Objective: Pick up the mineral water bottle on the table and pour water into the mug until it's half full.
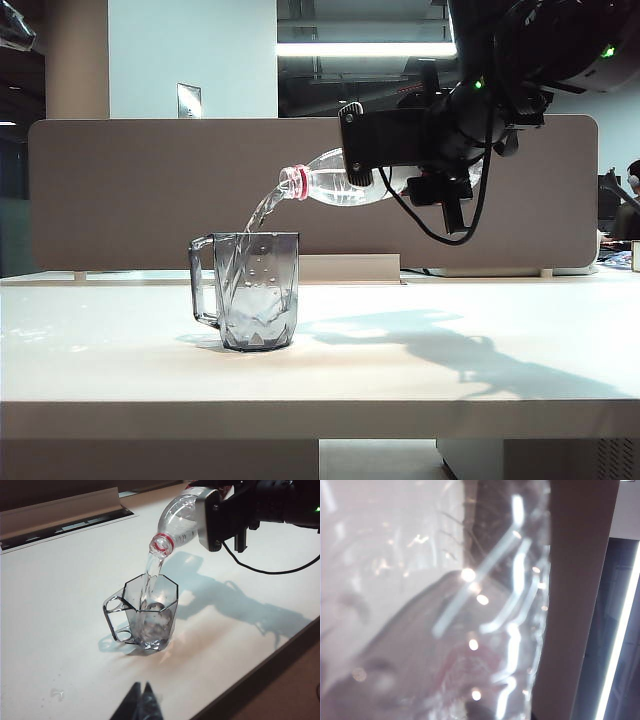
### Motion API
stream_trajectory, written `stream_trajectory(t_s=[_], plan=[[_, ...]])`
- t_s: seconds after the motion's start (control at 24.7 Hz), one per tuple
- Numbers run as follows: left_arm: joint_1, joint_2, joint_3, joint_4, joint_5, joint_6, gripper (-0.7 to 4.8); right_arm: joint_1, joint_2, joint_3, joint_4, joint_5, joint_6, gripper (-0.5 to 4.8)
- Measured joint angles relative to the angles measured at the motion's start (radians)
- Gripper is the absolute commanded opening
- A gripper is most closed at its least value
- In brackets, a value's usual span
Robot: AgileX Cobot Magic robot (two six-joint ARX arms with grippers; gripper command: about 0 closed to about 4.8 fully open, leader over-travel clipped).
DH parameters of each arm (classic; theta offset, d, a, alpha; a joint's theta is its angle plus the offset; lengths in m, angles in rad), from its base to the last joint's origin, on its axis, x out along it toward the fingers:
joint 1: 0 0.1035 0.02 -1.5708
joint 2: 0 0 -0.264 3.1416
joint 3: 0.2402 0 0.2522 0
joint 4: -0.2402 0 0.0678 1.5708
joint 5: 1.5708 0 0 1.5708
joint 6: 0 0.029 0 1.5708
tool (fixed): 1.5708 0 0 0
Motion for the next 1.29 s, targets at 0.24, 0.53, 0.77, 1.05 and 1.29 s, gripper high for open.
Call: stream_trajectory(t_s=[0.24, 0.53, 0.77, 1.05, 1.29], plan=[[0.0, 0.0, 0.0, 0.0, 0.0, 0.0, -0.05, 0.0, 0.0, 0.0, 0.042, 0.019, -0.002, 2.11], [0.0, 0.0, 0.0, 0.0, 0.0, 0.0, -0.05, 0.0, 0.0, 0.0, 0.055, 0.039, -0.002, 2.11], [0.0, 0.0, 0.0, 0.0, 0.0, 0.0, -0.05, 0.0, 0.0, 0.0, 0.055, 0.048, -0.002, 2.11], [0.0, 0.0, 0.0, 0.0, 0.0, 0.0, -0.05, 0.0, 0.0, 0.0, 0.056, 0.048, -0.001, 2.11], [0.0, 0.0, 0.0, 0.0, 0.0, 0.0, -0.05, 0.0, 0.0, 0.0, 0.056, 0.047, 0.044, 2.11]])
